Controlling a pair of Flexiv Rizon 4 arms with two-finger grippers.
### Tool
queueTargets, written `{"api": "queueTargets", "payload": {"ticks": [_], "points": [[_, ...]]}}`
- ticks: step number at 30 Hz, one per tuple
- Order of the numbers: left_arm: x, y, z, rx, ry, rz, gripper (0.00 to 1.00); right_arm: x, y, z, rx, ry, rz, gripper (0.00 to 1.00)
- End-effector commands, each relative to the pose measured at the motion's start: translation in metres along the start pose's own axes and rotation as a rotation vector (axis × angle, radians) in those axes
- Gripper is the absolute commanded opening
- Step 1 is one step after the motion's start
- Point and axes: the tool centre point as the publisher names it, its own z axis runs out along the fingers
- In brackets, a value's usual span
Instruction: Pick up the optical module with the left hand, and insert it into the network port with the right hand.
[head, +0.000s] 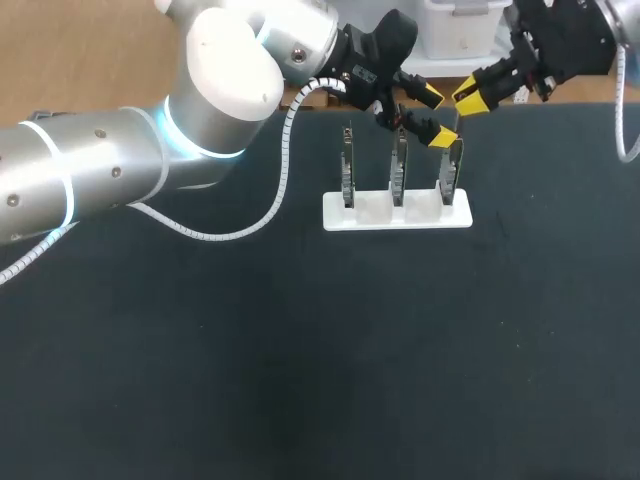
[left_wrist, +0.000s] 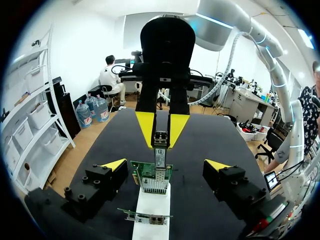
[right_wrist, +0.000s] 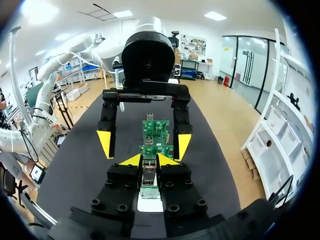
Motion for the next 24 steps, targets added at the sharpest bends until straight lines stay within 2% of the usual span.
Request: {"api": "queueTargets", "payload": {"ticks": [1, 24], "points": [[0.0001, 0.0007, 0.0002, 0.001, 0.0, 0.002, 1.0, 0.0001, 0.0011, 0.0015, 0.002, 0.0, 0.001, 0.0], [0.0001, 0.0007, 0.0002, 0.001, 0.0, 0.002, 1.0, 0.0, -0.0013, 0.0006, -0.014, 0.017, -0.012, 0.0]]}}
